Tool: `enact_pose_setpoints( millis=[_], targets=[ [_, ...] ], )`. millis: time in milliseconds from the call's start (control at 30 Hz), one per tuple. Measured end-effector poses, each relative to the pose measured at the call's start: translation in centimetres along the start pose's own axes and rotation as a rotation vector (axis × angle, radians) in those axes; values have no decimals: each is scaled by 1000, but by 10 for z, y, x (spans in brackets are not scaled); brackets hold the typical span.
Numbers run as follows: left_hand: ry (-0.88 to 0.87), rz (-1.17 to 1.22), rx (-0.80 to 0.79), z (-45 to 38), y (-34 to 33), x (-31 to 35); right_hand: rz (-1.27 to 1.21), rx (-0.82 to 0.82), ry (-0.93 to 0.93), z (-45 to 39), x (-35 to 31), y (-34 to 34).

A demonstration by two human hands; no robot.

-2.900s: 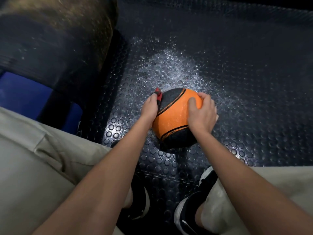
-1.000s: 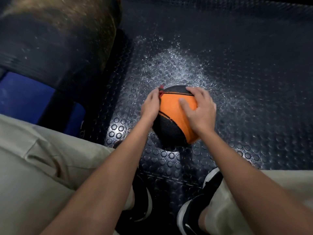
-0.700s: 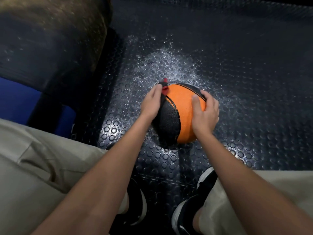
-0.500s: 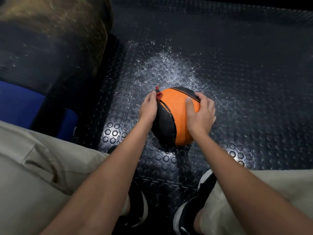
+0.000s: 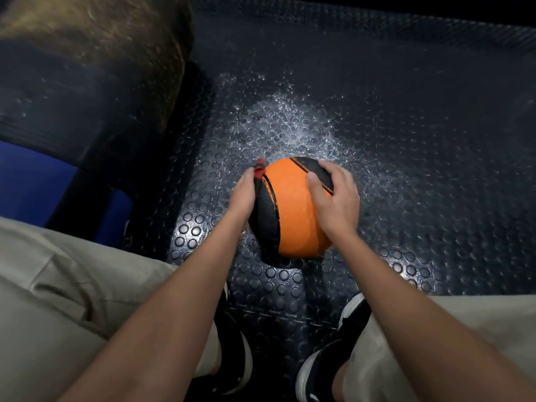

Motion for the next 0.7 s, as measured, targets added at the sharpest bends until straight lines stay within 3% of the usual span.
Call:
enact_pose_setpoints(
  millis=[133, 267, 467, 600, 700],
  targets=[
    [-133, -167, 0, -4, -13, 32, -68, 89, -102, -4, 2, -1],
    [-322, -336, -48, -9, -27, 64, -181, 158, -318, -13, 18, 1],
    [-60, -48, -6, -11, -18, -9, -296, 183, -380, -16, 31, 11],
    [-30, -74, 77, 1, -17, 6, 44, 170, -252, -18, 13, 16],
    [-265, -278, 11, 6, -27, 51, 250, 83, -201, -23, 8, 18]
  ],
)
Point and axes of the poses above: each hand's wrist, its own z-axis away from the middle knuckle, its own y-axis out of the back of the hand, x = y × z, the point moved 6 cm from there along -z, towards the middle knuckle, and after that the axes turned 9 degrees about -y, right-handed, at the moved point
